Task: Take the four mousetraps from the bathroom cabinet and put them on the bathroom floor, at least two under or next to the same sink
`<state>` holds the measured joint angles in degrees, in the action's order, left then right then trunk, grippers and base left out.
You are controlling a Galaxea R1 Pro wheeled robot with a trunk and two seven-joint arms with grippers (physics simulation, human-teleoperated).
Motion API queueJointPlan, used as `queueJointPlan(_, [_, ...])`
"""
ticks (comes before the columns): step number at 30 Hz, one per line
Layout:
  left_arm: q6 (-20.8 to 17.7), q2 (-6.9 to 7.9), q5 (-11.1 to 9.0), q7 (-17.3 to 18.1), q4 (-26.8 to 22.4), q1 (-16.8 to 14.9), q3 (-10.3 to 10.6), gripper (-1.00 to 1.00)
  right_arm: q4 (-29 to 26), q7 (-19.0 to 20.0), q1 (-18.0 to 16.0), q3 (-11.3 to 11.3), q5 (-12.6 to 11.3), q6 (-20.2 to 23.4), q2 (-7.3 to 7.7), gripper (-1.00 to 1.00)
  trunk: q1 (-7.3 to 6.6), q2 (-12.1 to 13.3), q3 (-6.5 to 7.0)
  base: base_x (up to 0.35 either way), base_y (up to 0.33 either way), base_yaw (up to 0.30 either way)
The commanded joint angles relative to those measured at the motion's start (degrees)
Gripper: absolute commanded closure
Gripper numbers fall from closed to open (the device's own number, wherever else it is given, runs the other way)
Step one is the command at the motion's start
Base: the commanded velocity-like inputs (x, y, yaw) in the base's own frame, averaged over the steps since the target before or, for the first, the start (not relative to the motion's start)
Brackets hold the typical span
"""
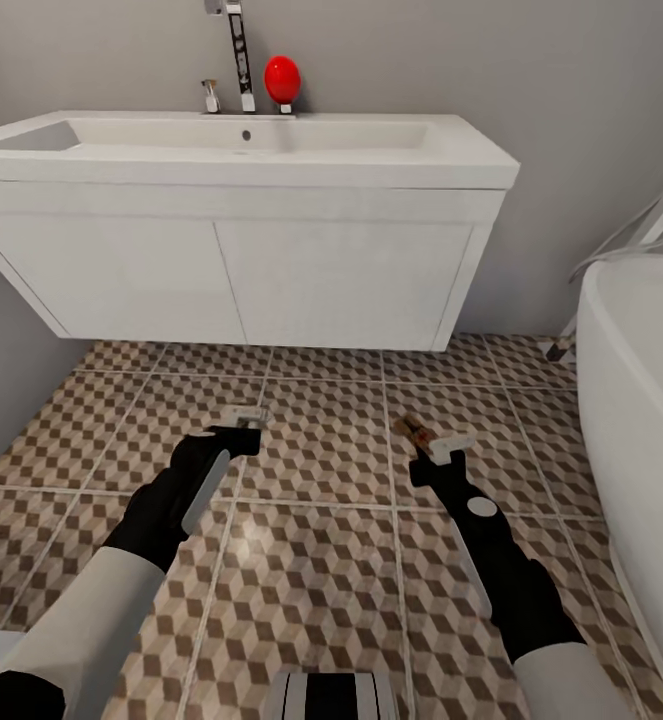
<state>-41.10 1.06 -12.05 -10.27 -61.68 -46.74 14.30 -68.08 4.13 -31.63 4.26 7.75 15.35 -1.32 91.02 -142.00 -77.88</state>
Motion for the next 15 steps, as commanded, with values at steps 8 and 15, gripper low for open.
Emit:
queueJointPlan(8, [-0.4,0.46,-0.4,-0.4,-0.9,0.0,0.2,1.0,-2.1,0.5,0.0,-0.2,0.5,0.3,0.16,1.0,0.78,-1.3,-1.7,0.0,0.0,0.0])
queueJointPlan(15, [-2.4,0.36,-0.4,-0.4,-3.8,0.0,0.3,1.0,-2.5,0.5,0.0,-0.2,0.5,0.3,0.12,1.0,0.96,-1.4,-3.69,0.0,0.0,0.0])
